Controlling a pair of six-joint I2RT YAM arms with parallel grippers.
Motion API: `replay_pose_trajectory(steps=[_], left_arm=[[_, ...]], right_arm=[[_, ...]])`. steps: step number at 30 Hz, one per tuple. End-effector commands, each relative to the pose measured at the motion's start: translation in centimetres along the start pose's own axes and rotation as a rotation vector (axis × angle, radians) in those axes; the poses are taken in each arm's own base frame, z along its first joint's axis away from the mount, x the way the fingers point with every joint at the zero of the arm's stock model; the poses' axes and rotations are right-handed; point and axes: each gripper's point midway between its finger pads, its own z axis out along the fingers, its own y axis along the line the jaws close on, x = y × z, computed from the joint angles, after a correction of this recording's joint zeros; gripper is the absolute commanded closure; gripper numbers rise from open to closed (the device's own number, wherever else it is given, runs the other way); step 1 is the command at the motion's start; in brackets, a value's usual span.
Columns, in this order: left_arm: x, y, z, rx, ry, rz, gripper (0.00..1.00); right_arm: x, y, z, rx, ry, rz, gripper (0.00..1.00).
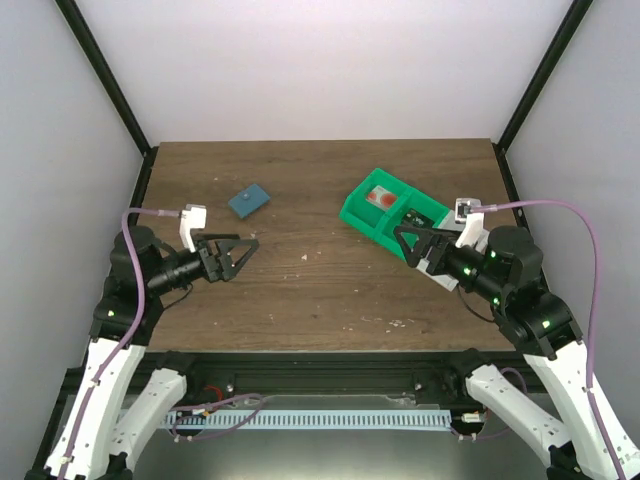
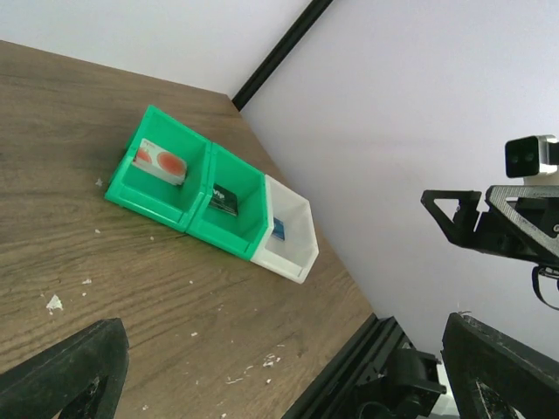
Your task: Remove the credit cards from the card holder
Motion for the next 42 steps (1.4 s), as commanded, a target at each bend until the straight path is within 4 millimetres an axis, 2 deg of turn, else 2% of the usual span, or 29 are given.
replay_pose_trajectory(steps=[1, 11, 14, 17, 19, 20, 21, 25, 29, 33, 36, 42], left_arm=[[-0.3, -0.2, -0.2, 0.006, -0.023, 0.019, 0.00], [-1.5, 1.6, -0.4, -0.114, -0.074, 0.017, 0.00], [-2.8, 3.8, -0.3, -0.231, -0.129, 0.007, 0.01], [-4.7, 8.1, 0.5, -0.413, -0.173, -0.008, 0.02], [-6.0, 11.7, 1.3, -0.563, -0.173, -0.030, 0.03], [-6.4, 14.1, 2.3, -0.635, -0.143, -0.054, 0.04], [-7.1, 15.7, 3.0, -0.676, -0.130, -0.072, 0.05], [-10.5, 21.0, 5.6, -0.657, -0.123, -0.143, 0.10], [-11.7, 27.4, 8.1, -0.696, -0.109, -0.169, 0.17], [-11.1, 33.7, 11.2, -0.764, 0.002, -0.179, 0.21], [-9.9, 36.8, 13.4, -0.738, 0.085, -0.203, 0.23], [-10.1, 39.2, 15.6, -0.693, 0.105, -0.156, 0.23]], right_arm=[[0.0, 0.5, -0.3, -0.023, -0.004, -0.011, 0.00], [0.3, 0.5, -0.4, -0.028, 0.004, -0.013, 0.00], [0.4, 0.7, -0.5, -0.041, 0.009, -0.017, 0.00], [0.5, 1.1, -0.5, -0.061, 0.015, -0.017, 0.00], [0.6, 1.2, -0.5, -0.064, 0.019, -0.022, 0.00], [0.7, 1.1, -0.5, -0.062, 0.024, -0.024, 0.00], [0.8, 1.0, -0.6, -0.060, 0.027, -0.026, 0.01], [1.1, 0.8, -0.9, -0.047, 0.035, -0.028, 0.00], [1.1, 0.8, -1.5, -0.044, 0.028, -0.022, 0.00], [0.7, 1.1, -1.9, -0.054, 0.008, -0.013, 0.00], [0.8, 1.2, -1.9, -0.067, 0.005, -0.001, 0.01], [1.7, 1.0, -1.2, -0.075, 0.044, 0.031, 0.01]])
